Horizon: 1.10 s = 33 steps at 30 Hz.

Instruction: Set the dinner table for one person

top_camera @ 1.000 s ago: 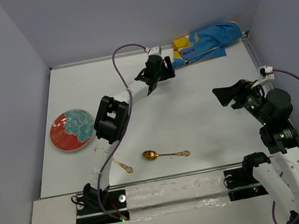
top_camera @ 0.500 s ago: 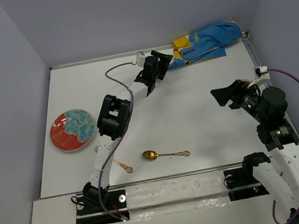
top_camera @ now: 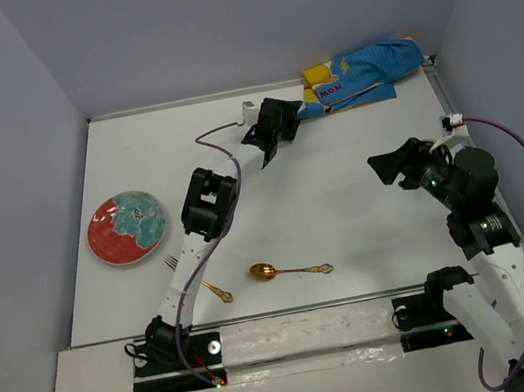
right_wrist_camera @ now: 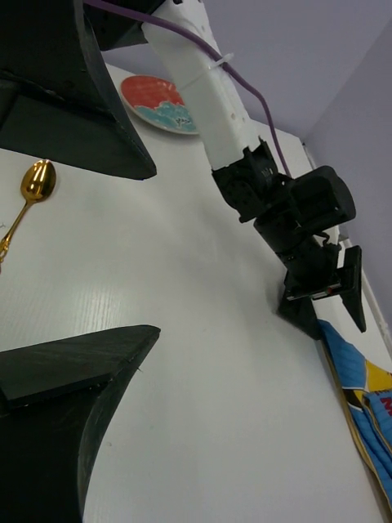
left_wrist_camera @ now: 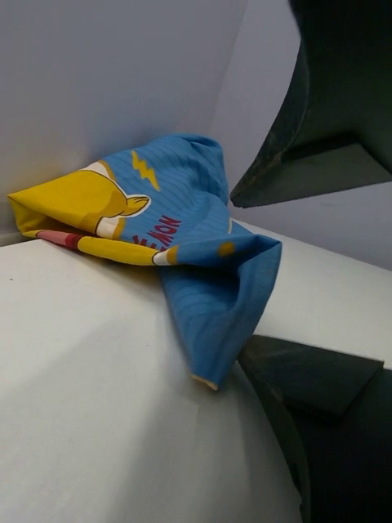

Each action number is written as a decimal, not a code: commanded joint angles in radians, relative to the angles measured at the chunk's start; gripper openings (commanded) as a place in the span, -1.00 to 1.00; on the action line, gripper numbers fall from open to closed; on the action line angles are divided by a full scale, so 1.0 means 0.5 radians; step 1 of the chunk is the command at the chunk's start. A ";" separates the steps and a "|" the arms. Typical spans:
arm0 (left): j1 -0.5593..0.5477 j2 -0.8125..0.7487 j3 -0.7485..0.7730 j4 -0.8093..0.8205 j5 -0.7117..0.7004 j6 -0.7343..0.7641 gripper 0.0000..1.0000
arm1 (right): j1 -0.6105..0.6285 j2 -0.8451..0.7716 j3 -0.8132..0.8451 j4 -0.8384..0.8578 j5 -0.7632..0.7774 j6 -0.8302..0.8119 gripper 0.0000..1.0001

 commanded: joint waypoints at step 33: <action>0.154 -0.295 1.780 -1.406 0.091 1.805 -1.00 | 0.024 0.633 0.222 0.514 -0.004 -0.002 0.36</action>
